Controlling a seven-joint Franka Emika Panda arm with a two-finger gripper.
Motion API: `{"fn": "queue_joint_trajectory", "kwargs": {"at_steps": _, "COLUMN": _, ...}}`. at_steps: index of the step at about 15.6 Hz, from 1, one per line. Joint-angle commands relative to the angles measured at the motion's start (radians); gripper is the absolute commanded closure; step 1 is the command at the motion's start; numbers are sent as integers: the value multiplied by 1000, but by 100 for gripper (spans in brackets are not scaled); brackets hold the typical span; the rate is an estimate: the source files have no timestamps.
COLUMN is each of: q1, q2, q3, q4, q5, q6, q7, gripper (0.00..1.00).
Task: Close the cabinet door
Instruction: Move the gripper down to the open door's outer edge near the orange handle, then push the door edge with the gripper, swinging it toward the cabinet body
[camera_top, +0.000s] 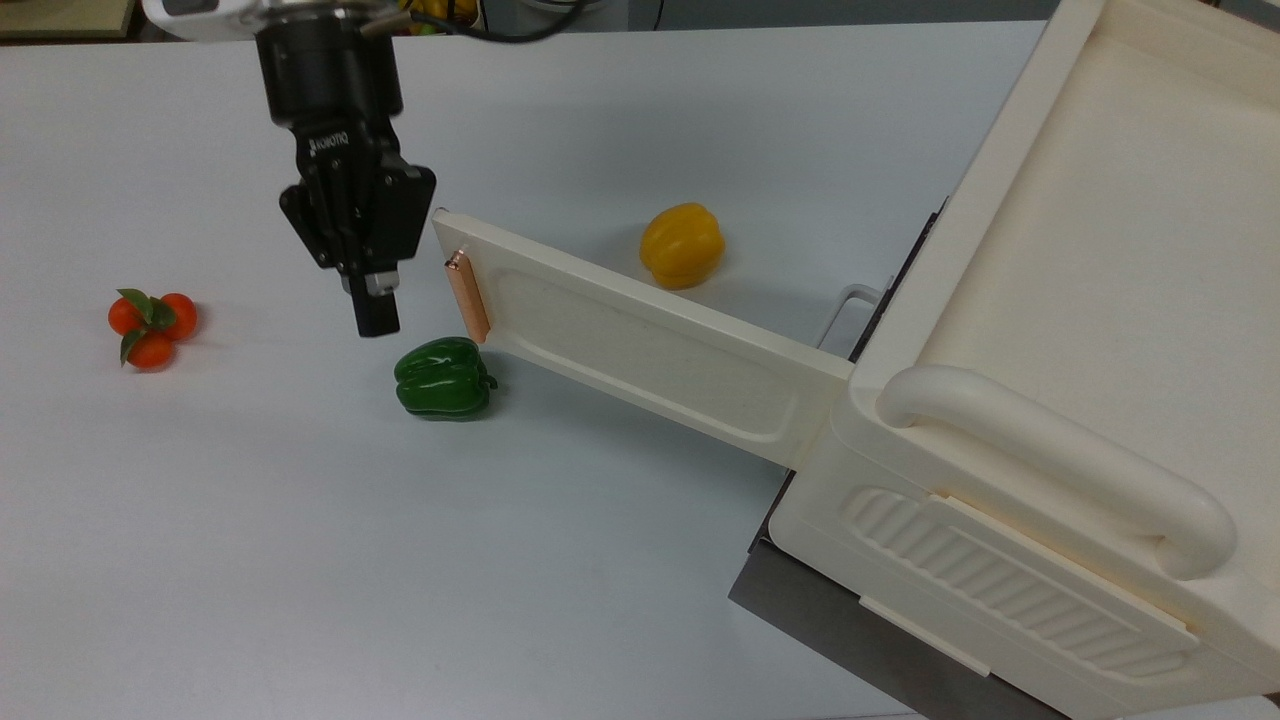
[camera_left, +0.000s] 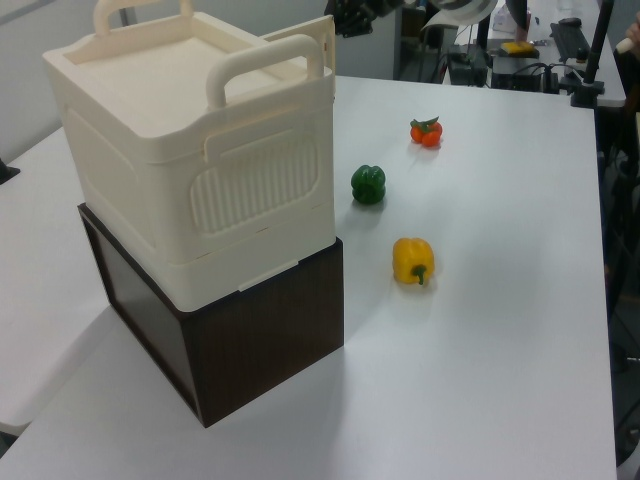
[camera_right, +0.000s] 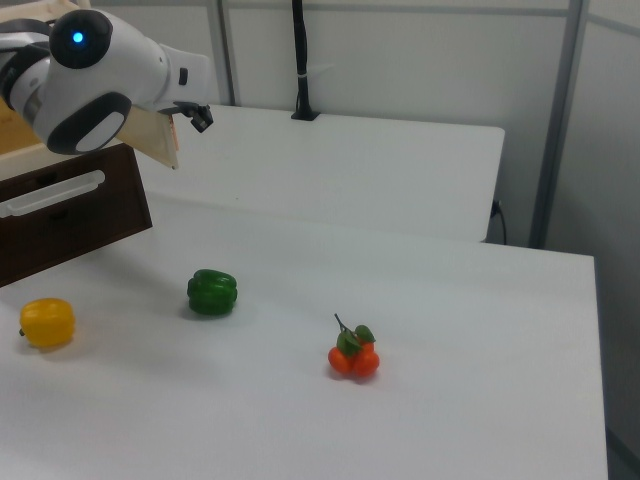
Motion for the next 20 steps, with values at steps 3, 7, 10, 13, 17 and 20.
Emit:
{"fn": "queue_joint_trajectory", "kwargs": {"at_steps": 3, "q1": -1, "q2": -27, "q3": 30, "q4": -24, "q5": 14, "q6": -1, "q7": 5, "gripper": 100}}
{"fn": "queue_joint_trajectory", "kwargs": {"at_steps": 7, "q1": -9, "q2": -71, "q3": 40, "q4": -50, "q5": 11, "q6": -112, "q7": 2, "gripper": 100}}
{"fn": "queue_joint_trajectory", "kwargs": {"at_steps": 10, "q1": -12, "q2": -109, "q3": 40, "q4": -63, "q5": 9, "q6": -210, "q7": 1, "gripper": 100}}
{"fn": "queue_joint_trajectory", "kwargs": {"at_steps": 13, "q1": -7, "q2": -148, "q3": 49, "q4": -99, "q5": 5, "q6": -283, "q7": 1, "gripper": 100}}
{"fn": "queue_joint_trajectory", "kwargs": {"at_steps": 17, "q1": -10, "q2": -169, "q3": 83, "q4": -99, "q5": -3, "q6": -399, "q7": 7, "gripper": 100}}
{"fn": "queue_joint_trajectory", "kwargs": {"at_steps": 20, "q1": -10, "q2": -175, "q3": 119, "q4": -98, "q5": -15, "q6": -456, "q7": 8, "gripper": 100}}
